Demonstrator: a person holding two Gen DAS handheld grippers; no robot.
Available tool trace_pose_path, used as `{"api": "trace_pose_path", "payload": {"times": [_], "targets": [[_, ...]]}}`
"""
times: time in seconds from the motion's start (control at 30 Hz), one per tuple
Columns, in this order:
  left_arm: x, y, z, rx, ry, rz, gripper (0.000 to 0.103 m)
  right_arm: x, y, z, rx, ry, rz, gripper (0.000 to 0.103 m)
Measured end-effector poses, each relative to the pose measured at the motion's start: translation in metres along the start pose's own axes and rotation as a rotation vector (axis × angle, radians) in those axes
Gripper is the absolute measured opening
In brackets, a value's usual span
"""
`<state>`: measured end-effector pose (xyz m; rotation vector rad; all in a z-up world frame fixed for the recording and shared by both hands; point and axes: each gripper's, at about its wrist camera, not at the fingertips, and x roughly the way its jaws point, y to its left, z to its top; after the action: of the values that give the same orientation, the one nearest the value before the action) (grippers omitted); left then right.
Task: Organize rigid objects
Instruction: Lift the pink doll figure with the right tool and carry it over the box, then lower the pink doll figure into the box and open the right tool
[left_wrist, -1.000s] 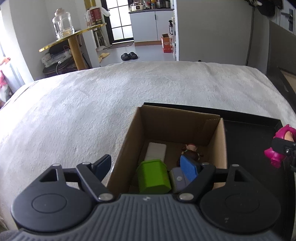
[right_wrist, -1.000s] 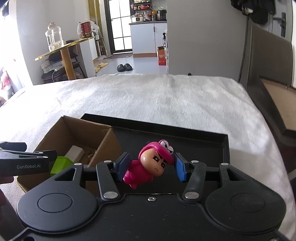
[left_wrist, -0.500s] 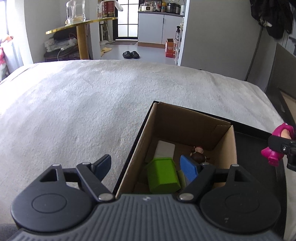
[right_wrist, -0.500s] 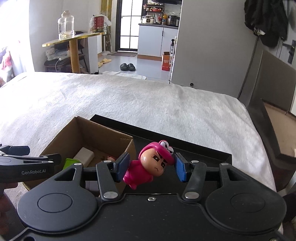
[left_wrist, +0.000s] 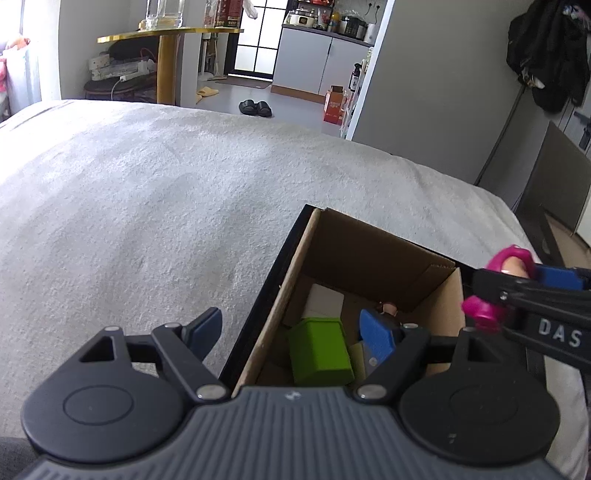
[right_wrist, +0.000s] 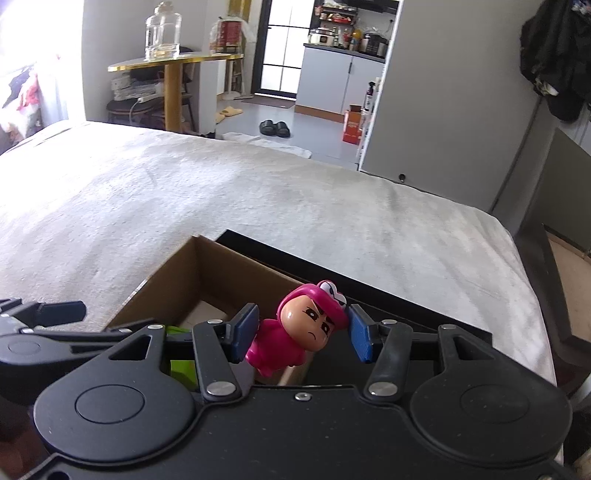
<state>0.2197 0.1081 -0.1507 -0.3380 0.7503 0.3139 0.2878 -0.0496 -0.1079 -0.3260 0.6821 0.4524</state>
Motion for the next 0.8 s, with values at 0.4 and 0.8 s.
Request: {"api": "trace_pose_path", "payload": {"times": [0.4, 0.8], "targets": [[0.016, 0.015, -0.005, -0.044, 0.036, -0.053, 0.032, 0.021, 0.029, 0.014, -0.02, 0.01, 0.02, 0.052], [0.02, 0.026, -0.005, -0.067, 0.033, -0.055, 0.013, 0.048, 0.045, 0.017, -0.029, 0.05, 0.041, 0.052]]}}
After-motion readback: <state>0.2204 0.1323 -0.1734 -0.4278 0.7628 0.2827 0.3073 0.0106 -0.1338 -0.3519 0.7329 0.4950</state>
